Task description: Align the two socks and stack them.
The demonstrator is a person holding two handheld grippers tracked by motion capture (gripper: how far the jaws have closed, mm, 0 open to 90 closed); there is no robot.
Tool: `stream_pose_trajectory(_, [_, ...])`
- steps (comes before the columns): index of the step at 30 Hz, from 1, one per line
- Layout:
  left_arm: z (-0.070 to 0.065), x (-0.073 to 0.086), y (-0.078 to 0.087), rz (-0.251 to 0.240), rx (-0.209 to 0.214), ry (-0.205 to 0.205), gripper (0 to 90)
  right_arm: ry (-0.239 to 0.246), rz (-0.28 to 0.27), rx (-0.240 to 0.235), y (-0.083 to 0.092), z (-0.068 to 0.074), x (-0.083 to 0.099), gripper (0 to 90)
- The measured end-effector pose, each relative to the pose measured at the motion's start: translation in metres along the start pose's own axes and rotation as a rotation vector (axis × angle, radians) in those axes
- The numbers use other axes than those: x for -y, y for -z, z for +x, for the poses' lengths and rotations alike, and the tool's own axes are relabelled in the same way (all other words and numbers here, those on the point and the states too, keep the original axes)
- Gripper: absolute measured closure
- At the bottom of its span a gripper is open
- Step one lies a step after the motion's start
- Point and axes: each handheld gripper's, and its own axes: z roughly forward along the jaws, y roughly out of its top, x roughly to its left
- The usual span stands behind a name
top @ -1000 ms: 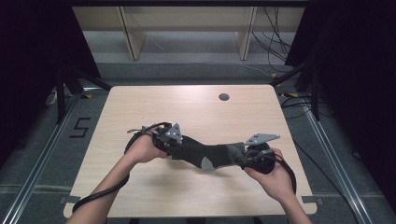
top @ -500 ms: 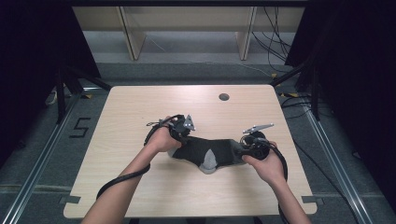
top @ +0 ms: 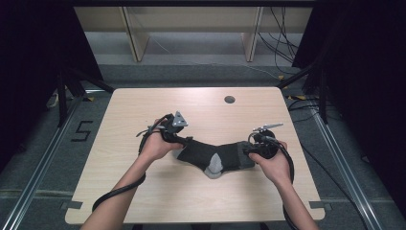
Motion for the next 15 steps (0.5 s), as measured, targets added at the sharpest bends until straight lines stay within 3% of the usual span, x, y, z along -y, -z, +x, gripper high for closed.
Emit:
stream_pose_trajectory(2, [0.0, 0.008, 0.007, -0.004, 0.004, 0.019, 37.1, 0.009, -0.009, 0.006, 0.001, -0.003, 0.001, 49.1])
stream_pose_trajectory(3, [0.0, 0.017, 0.011, 0.004, 0.004, 0.049, 37.4, -0.009, -0.018, 0.013, 0.002, -0.004, 0.002, 49.6])
stream_pose_trajectory(4, [0.0, 0.017, 0.011, 0.004, 0.004, 0.049, 37.8, -0.009, -0.018, 0.013, 0.002, -0.004, 0.002, 49.6])
stream_pose_trajectory(7, [-0.003, 0.033, 0.009, 0.015, 0.034, 0.113, 38.5, -0.012, -0.057, 0.023, 0.008, -0.008, 0.005, 52.0])
stream_pose_trajectory(8, [-0.003, 0.033, 0.009, 0.015, 0.034, 0.113, 38.5, -0.012, -0.057, 0.023, 0.008, -0.008, 0.005, 52.0])
stream_pose_trajectory(10, [-0.004, 0.039, 0.003, 0.03, 0.058, 0.139, 38.3, -0.031, -0.036, 0.028, 0.011, -0.008, 0.004, 52.0])
stream_pose_trajectory(11, [-0.004, 0.041, 0.0, 0.033, 0.064, 0.148, 38.6, -0.018, -0.034, 0.02, 0.006, -0.011, 0.006, 51.9])
stream_pose_trajectory(12, [-0.005, 0.044, -0.005, 0.047, 0.079, 0.164, 39.8, -0.047, -0.012, 0.01, 0.004, -0.01, 0.006, 52.1])
stream_pose_trajectory(13, [-0.005, 0.044, -0.005, 0.047, 0.079, 0.164, 41.4, -0.029, 0.0, 0.013, 0.001, -0.013, 0.006, 52.9])
stream_pose_trajectory(15, [-0.006, 0.046, -0.01, 0.063, 0.093, 0.173, 47.6, -0.045, 0.018, 0.015, -0.003, -0.012, 0.008, 54.6])
